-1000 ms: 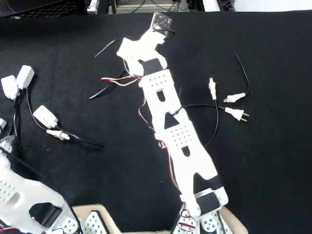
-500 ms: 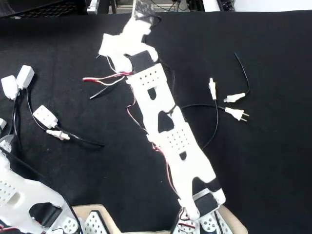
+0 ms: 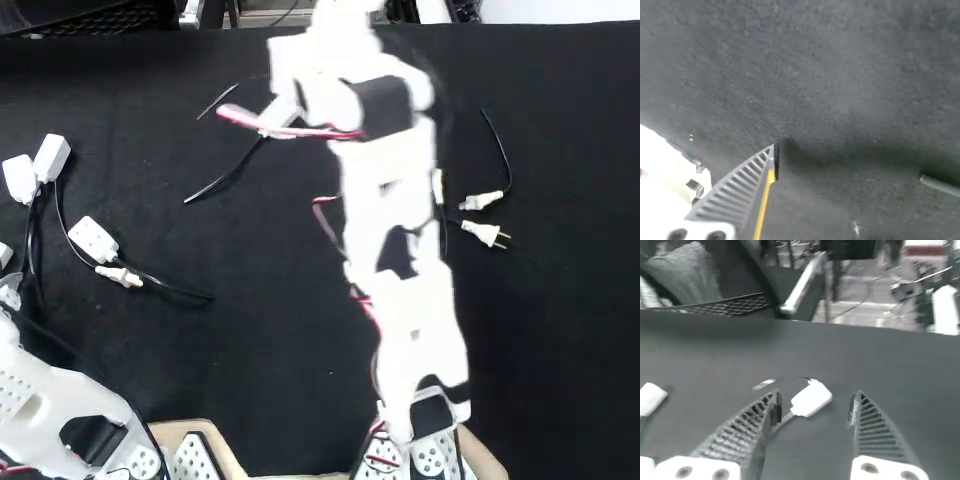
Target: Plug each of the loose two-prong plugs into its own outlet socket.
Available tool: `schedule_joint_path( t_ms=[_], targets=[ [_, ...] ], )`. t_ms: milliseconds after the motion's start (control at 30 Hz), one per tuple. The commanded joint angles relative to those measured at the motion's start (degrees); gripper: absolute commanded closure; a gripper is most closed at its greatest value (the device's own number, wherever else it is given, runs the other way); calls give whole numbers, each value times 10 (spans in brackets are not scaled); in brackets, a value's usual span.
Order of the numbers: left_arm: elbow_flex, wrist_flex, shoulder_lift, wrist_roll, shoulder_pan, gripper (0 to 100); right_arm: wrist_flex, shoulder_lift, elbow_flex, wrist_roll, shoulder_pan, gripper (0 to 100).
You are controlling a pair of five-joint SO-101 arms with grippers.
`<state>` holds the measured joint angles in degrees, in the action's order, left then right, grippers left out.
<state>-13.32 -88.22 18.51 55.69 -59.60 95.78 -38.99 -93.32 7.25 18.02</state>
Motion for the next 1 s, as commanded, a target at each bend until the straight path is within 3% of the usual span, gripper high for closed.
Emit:
schedule_joint_path(
  t_ms=[0,167,333,467,667,800,967],
  targets=[
    [6,0,-8,-46,21,341,55,81,-23,-50,-28,779],
    [-1,-3,-11,-91,23,343,55,161,24,-78,-87,779],
    [4,-27,-11,-93,23,341,55,282,159,-78,-84,779],
    [4,-25,-11,-103,21,341,55,429,359,-114,-69,779],
    [18,-26,-11,-200,22,343,42,668,700,-152,-81,779],
    [36,-27,-5,-229,20,345,-31,802,908,-150,-117,779],
    [40,-29,-11,-331,24,345,-126,959,1138,-152,-161,778]
  ],
)
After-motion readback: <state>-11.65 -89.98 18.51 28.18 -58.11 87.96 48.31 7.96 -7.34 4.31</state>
